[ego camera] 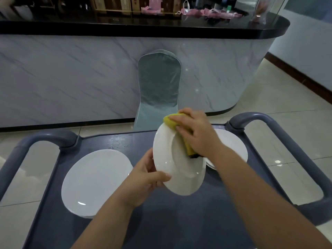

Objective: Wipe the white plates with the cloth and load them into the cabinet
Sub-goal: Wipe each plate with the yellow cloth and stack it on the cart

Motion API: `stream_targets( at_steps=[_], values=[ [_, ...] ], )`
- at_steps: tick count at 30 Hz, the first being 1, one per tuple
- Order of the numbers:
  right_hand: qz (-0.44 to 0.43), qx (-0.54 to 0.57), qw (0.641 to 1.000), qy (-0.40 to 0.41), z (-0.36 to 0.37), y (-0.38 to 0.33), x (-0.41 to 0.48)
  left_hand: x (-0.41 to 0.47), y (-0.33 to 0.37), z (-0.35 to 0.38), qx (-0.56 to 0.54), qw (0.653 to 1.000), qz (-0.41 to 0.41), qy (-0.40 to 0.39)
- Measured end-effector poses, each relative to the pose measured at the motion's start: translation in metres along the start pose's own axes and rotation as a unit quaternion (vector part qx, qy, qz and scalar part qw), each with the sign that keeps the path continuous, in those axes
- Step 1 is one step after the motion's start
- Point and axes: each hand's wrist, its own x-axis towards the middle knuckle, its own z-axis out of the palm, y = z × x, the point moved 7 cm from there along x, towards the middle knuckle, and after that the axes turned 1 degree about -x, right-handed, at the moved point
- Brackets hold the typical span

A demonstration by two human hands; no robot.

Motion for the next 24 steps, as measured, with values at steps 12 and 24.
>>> stream_targets(
  at_steps=[12, 24],
  values=[
    [0.017, -0.045, 0.999, -0.012, 0.002, -0.02, 0.011, -0.001, 0.003, -0.001, -0.031, 0.999, 0.006, 0.007],
    [0.111, 0.022, 0.989, -0.097, 0.002, 0.019, 0.023, 0.0, -0.006, -0.001, -0.136, 0.991, 0.002, 0.011]
  ],
)
